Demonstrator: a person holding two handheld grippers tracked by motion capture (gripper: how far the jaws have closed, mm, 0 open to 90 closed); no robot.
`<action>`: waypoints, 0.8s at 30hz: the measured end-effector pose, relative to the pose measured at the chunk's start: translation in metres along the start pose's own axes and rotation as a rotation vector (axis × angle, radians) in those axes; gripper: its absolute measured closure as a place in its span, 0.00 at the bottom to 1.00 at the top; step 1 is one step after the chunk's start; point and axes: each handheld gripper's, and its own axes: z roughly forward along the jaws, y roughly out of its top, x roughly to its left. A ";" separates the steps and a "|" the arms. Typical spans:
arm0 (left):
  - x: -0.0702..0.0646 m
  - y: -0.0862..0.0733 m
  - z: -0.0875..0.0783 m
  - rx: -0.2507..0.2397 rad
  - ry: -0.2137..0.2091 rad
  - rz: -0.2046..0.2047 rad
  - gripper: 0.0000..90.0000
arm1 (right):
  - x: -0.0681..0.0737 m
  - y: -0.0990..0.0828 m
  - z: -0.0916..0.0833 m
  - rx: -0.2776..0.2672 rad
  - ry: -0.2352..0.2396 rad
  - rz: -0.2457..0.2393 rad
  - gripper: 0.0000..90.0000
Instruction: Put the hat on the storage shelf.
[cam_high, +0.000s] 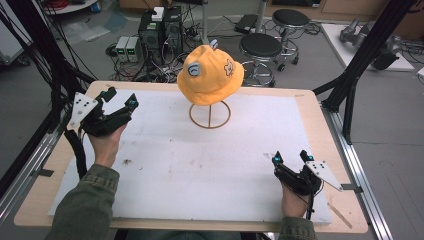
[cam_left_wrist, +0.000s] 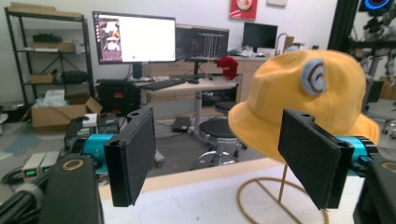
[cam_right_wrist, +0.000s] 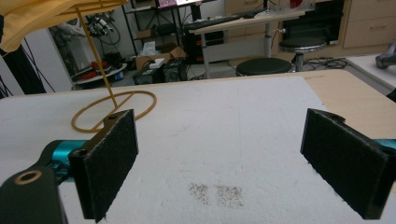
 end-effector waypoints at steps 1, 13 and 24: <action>0.000 0.000 0.000 0.000 0.000 0.000 0.30 | 0.000 0.000 0.000 0.000 -0.001 -0.003 0.11; 0.001 -0.019 -0.019 0.043 0.012 0.001 0.29 | 0.000 0.000 0.000 0.001 -0.004 -0.001 0.11; -0.006 -0.040 -0.032 0.073 0.002 0.056 0.28 | 0.000 0.000 0.000 0.001 -0.007 -0.002 0.11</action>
